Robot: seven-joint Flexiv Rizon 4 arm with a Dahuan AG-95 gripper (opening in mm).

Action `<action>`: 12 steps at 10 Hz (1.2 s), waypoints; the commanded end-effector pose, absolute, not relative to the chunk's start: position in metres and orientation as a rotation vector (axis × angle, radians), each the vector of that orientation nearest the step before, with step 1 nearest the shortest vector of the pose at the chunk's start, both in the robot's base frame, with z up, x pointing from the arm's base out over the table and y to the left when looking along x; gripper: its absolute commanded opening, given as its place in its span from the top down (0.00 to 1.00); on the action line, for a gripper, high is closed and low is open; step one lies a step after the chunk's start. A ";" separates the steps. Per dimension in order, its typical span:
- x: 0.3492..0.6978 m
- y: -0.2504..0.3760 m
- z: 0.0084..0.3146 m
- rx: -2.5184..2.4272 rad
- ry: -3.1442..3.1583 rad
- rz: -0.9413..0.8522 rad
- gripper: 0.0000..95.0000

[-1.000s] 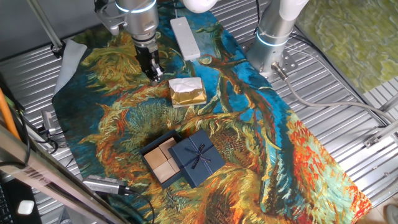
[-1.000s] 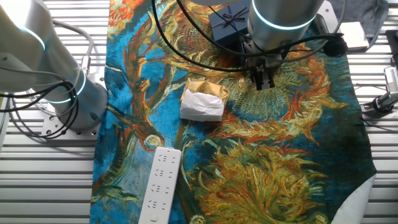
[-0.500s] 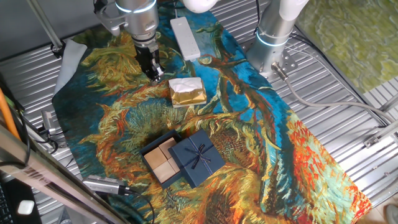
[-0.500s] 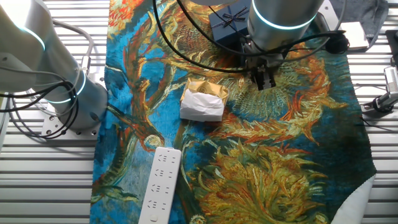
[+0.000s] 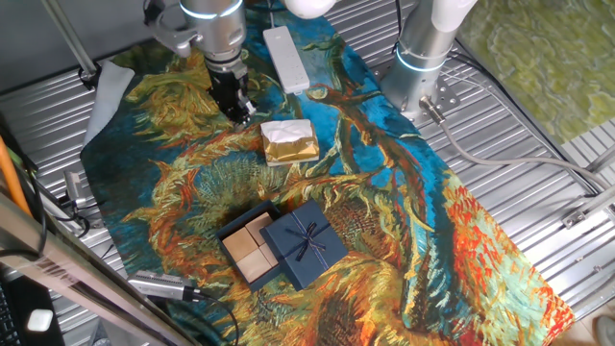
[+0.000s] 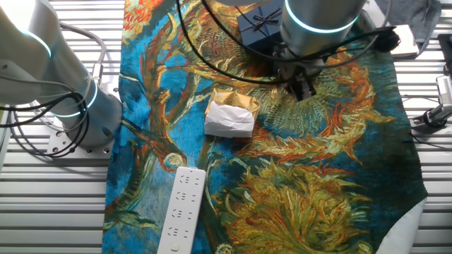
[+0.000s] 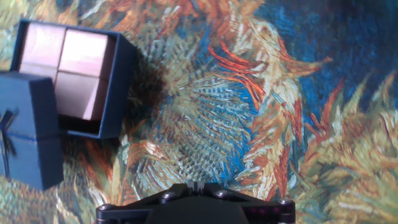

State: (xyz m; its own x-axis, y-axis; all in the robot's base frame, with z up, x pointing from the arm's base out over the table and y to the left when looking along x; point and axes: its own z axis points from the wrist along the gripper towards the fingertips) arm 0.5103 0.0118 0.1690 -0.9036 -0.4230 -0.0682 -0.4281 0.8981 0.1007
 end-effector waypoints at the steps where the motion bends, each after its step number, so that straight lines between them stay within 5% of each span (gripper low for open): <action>1: 0.534 0.030 0.166 -0.776 3.002 0.166 1.00; 5: 0.583 0.039 0.175 -0.944 2.960 0.166 1.00; 10: 0.594 0.059 0.175 -0.888 2.971 0.198 1.00; 11: 0.592 0.069 0.171 -0.864 2.980 0.204 0.80; 12: 0.591 0.075 0.170 -0.846 2.985 0.216 0.80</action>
